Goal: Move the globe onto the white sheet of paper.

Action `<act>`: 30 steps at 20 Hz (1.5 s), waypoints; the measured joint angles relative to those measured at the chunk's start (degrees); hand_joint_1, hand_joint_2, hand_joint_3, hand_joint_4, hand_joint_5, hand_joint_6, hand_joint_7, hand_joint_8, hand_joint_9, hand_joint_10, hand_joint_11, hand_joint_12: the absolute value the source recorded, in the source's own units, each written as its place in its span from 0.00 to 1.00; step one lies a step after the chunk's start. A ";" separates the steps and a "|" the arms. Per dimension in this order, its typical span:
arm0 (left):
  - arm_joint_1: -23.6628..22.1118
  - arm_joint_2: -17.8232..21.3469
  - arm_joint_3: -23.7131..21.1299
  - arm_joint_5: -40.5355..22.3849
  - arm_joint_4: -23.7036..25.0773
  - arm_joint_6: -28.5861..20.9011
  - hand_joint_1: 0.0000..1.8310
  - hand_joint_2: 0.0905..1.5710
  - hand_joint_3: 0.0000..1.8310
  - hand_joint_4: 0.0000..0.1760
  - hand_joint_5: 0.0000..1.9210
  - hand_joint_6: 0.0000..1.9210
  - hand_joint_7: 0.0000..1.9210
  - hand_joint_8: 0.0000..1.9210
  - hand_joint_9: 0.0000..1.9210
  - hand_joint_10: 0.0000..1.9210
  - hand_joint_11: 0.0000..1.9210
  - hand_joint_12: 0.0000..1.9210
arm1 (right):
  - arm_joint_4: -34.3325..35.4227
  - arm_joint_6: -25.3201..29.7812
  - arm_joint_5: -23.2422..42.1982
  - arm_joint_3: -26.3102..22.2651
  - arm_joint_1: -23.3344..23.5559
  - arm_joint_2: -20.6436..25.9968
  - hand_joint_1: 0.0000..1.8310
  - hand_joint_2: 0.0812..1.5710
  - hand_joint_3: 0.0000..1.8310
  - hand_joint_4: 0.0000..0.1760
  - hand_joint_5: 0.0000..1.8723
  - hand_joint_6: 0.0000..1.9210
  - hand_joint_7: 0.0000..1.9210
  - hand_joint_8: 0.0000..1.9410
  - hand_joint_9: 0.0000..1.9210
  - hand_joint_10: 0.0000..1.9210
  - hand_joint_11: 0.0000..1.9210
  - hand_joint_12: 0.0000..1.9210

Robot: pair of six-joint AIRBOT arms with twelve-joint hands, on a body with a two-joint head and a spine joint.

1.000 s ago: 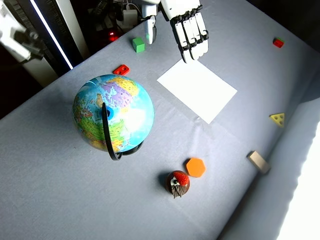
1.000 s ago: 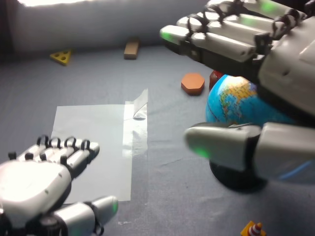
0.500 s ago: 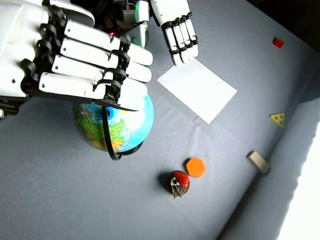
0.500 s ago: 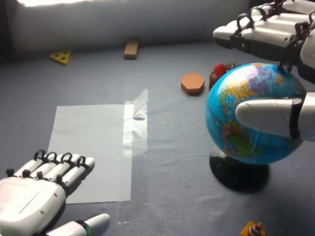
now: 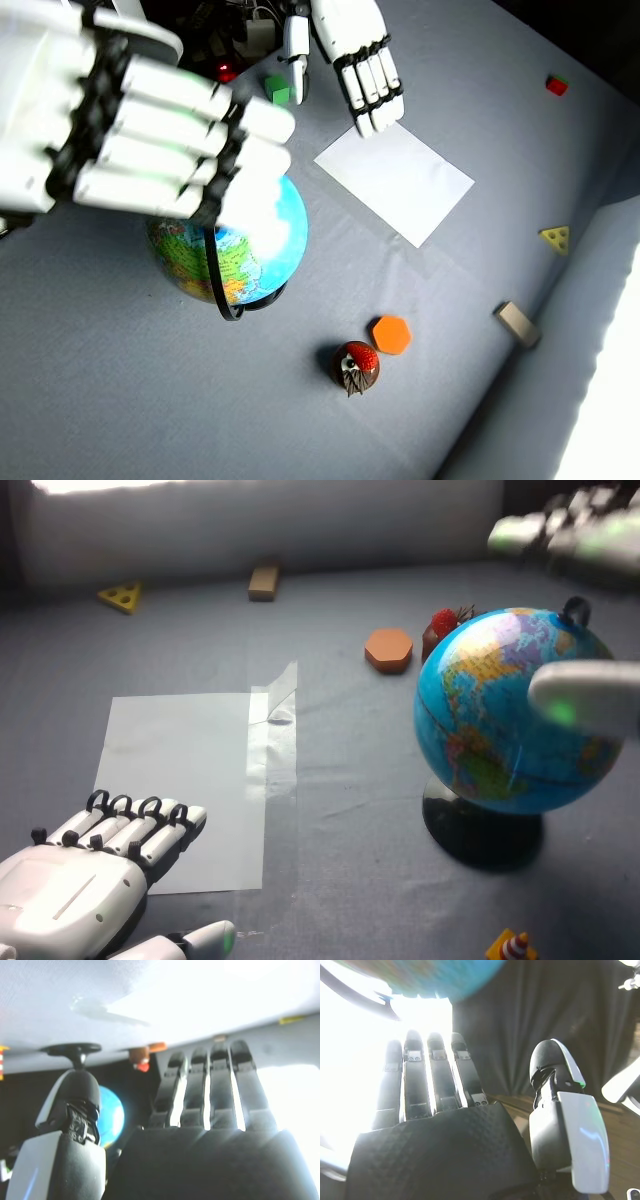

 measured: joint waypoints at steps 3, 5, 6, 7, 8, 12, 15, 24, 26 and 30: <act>0.66 0.04 1.46 0.13 -0.50 -0.57 0.00 0.77 0.00 0.11 0.01 0.00 0.02 0.00 0.04 0.00 0.00 0.12 | 0.00 0.37 -3.02 0.09 -3.61 0.83 0.00 0.73 0.00 0.00 0.05 0.00 0.07 0.00 0.09 0.00 0.00 0.10; 1.29 0.26 1.86 0.39 -0.66 -1.22 0.00 0.77 0.00 0.11 0.01 0.00 0.02 0.00 0.03 0.00 0.00 0.09 | 0.00 1.62 -4.04 0.52 -6.05 0.96 0.00 0.73 0.00 0.00 0.05 0.00 0.06 0.00 0.09 0.00 0.00 0.06; 1.60 0.24 2.45 0.48 -0.04 -1.70 0.00 0.77 0.00 0.11 0.01 0.00 0.01 0.00 0.02 0.00 0.00 0.07 | -0.02 2.45 -5.40 1.40 -7.54 1.05 0.00 0.73 0.00 0.00 0.05 0.00 0.06 0.00 0.09 0.00 0.00 0.05; 1.64 0.17 2.89 0.76 0.11 -1.92 0.00 0.77 0.00 0.11 0.01 0.00 0.01 0.00 0.02 0.00 0.00 0.07 | 0.00 3.10 -6.32 1.99 -8.57 1.14 0.00 0.73 0.00 0.00 0.05 0.00 0.06 0.00 0.09 0.00 0.00 0.05; 1.68 0.15 3.58 0.81 0.39 -1.84 0.00 0.77 0.00 0.11 0.01 0.00 0.01 0.00 0.01 0.00 0.00 0.05 | 0.00 4.63 -7.17 2.97 -10.05 1.44 0.00 0.72 0.00 0.00 0.05 0.00 0.06 0.00 0.09 0.00 0.00 0.05; 2.19 0.11 4.61 0.55 1.60 -3.56 0.00 0.77 0.00 0.10 0.00 0.00 0.01 0.00 0.01 0.00 0.00 0.04 | 0.00 9.79 -7.37 4.42 -12.61 2.51 0.00 0.72 0.00 0.00 0.06 0.00 0.06 0.00 0.09 0.00 0.00 0.05; 1.57 0.11 4.70 0.90 0.52 -4.22 0.00 0.77 0.00 0.10 0.01 0.00 0.01 0.00 0.04 0.00 0.00 0.10 | 0.00 17.73 -5.90 6.21 -15.06 3.67 0.00 0.72 0.00 0.00 0.06 0.00 0.07 0.00 0.09 0.00 0.00 0.05; 3.04 -0.35 5.20 1.33 1.42 -4.07 0.00 0.77 0.00 0.08 0.01 0.00 0.02 0.00 0.05 0.00 0.00 0.15 | 0.00 12.50 8.00 10.71 -18.32 4.83 0.00 0.72 0.00 0.00 0.07 0.00 0.08 0.00 0.11 0.00 0.00 0.10; 3.10 -0.35 5.31 1.29 1.46 -4.11 0.00 0.77 0.00 0.08 0.02 0.00 0.02 0.00 0.04 0.00 0.00 0.14 | 0.00 8.55 13.35 11.06 -16.37 3.43 0.00 0.72 0.00 0.00 0.07 0.00 0.08 0.00 0.11 0.00 0.00 0.10; 3.13 -0.35 6.14 1.36 1.88 -4.09 0.00 0.77 0.00 0.08 0.01 0.00 0.02 0.00 0.04 0.00 0.00 0.12 | 0.00 1.33 25.94 12.48 -11.82 -1.20 0.00 0.72 0.00 0.00 0.07 0.00 0.08 0.00 0.11 0.00 0.00 0.10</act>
